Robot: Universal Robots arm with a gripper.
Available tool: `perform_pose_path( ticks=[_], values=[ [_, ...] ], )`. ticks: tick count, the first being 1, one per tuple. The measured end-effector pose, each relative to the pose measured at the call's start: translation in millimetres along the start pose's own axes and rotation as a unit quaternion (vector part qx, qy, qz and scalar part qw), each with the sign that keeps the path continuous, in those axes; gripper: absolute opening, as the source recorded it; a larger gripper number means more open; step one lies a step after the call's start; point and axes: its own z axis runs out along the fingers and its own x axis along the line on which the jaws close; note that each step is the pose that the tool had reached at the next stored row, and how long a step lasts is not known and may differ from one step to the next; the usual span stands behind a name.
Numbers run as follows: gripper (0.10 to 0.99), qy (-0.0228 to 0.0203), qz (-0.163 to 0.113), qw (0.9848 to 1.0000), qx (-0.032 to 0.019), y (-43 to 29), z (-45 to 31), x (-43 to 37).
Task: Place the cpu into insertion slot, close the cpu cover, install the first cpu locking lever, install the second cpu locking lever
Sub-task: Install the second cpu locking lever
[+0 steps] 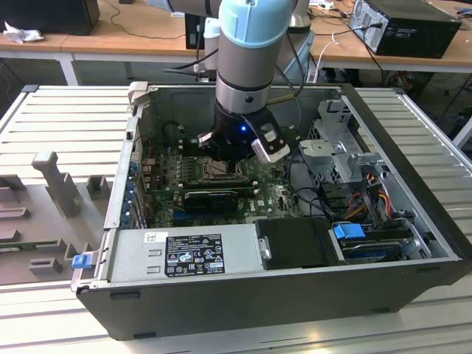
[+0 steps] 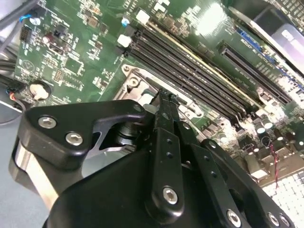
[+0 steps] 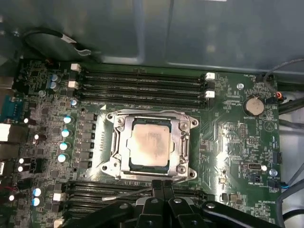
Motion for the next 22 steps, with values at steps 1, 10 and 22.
perform_pose_path(
  ticks=[1, 10, 22],
  values=[
    [0.106, 0.0002, -0.001, 1.0, -0.0003, 0.0, 0.2, 1.7],
    [0.106, 0.0036, -0.02, 0.9998, -0.0006, -0.6, 2.7, 18.2],
    [0.106, 0.0045, -0.04, 0.9988, -0.0286, -11.6, 8.3, 37.0]
  ],
)
